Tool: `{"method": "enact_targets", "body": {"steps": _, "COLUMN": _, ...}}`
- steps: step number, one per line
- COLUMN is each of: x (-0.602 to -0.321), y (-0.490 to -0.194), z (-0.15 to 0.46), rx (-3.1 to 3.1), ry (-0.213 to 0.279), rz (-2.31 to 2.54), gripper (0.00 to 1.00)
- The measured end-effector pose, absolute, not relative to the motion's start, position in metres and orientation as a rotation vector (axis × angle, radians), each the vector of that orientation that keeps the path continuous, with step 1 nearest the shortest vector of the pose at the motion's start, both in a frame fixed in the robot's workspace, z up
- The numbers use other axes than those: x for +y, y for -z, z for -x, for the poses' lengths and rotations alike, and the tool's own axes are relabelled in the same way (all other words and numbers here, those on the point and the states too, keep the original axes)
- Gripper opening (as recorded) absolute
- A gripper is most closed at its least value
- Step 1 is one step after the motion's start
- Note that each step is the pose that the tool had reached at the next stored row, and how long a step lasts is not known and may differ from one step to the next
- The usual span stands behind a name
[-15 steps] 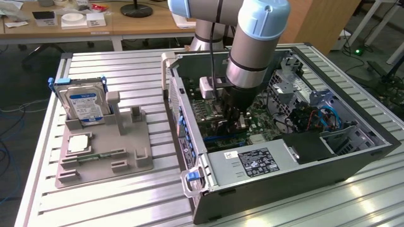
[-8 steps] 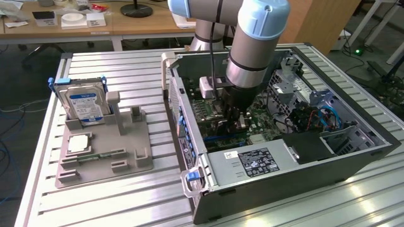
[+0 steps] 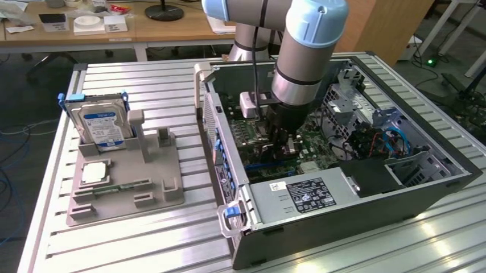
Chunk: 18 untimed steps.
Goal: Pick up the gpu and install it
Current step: 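Insert the gpu into the slot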
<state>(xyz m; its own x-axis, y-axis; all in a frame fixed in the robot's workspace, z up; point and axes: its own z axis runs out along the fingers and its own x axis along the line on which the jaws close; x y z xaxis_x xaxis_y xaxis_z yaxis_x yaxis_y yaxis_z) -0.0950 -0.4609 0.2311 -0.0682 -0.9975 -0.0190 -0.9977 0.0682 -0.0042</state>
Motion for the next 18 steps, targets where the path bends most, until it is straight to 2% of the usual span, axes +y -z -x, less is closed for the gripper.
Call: {"method": "enact_targets", "body": {"steps": 18, "x": -0.4596, "y": -0.2308, "z": 0.0954, "rx": 2.284, "ry": -0.015, "rz": 2.133, "gripper": 0.28}}
